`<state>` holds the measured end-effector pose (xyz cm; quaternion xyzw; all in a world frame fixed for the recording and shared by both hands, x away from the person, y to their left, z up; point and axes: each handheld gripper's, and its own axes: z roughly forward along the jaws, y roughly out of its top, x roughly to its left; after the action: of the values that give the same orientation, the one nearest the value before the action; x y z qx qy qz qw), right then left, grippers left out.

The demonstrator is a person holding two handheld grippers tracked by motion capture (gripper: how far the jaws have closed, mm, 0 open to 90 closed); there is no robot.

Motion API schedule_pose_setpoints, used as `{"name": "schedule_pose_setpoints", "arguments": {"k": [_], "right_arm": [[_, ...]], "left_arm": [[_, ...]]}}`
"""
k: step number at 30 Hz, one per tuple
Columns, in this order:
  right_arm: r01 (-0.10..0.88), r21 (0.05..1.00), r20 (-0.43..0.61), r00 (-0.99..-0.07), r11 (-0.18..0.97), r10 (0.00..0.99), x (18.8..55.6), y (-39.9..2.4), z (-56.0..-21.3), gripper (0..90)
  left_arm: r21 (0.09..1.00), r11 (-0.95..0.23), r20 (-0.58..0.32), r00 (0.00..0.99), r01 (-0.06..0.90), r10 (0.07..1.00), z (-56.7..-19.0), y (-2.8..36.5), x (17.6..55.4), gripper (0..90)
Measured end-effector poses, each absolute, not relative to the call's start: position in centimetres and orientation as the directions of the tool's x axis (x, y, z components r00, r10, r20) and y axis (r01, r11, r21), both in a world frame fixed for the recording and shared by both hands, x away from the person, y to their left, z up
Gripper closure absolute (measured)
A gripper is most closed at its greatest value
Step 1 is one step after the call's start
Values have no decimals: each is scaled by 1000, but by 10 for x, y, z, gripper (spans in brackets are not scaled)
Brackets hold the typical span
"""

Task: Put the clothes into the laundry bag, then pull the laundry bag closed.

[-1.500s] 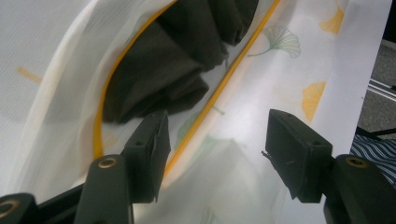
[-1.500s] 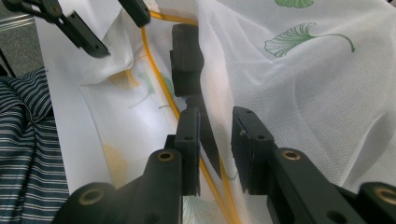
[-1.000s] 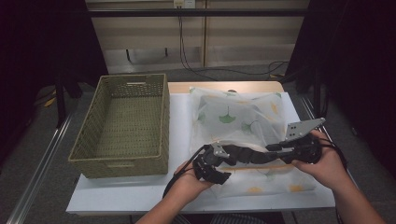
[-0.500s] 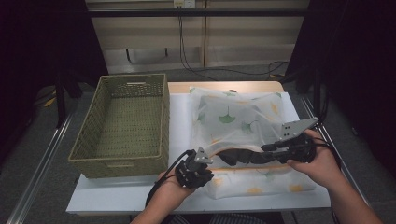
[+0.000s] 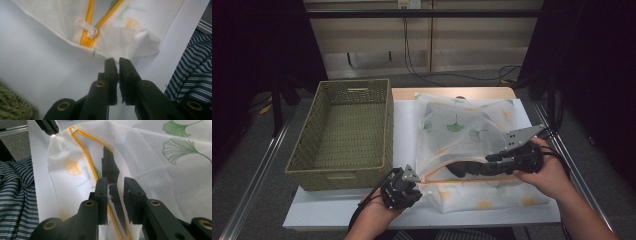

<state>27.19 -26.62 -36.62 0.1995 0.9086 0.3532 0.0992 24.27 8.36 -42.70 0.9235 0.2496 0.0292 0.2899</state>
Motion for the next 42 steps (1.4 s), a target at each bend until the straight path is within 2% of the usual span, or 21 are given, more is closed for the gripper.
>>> {"name": "schedule_pose_setpoints", "arguments": {"k": [3, 9, 16, 19, 30, 38, 42], "right_arm": [[288, 683, -39, -904, 672, 427, 272, -263, -366, 742], [277, 686, -42, -908, 672, 417, 271, -260, -365, 739], [268, 699, -43, -910, 663, 413, 271, -256, -364, 738], [268, 701, -37, -912, 661, 409, 272, -254, -365, 735], [247, 707, -49, -918, 663, 394, 273, -240, -363, 728], [235, 714, -47, -924, 659, 380, 274, -234, -362, 723], [231, 715, -48, -926, 660, 375, 274, -232, -363, 721]], "left_arm": [[593, -658, -108, 856, 463, 505, -426, 85, 241, 806], [606, -654, -93, 857, 453, 507, -420, 86, 241, 728], [623, -577, -142, 802, 528, 581, -424, 91, 250, 559], [620, -581, -128, 798, 528, 589, -423, 90, 253, 536], [627, -550, -169, 785, 552, 596, -433, 85, 261, 459], [598, -566, -185, 784, 568, 592, -440, 78, 264, 384], [585, -564, -196, 776, 583, 599, -444, 76, 266, 377]]}}
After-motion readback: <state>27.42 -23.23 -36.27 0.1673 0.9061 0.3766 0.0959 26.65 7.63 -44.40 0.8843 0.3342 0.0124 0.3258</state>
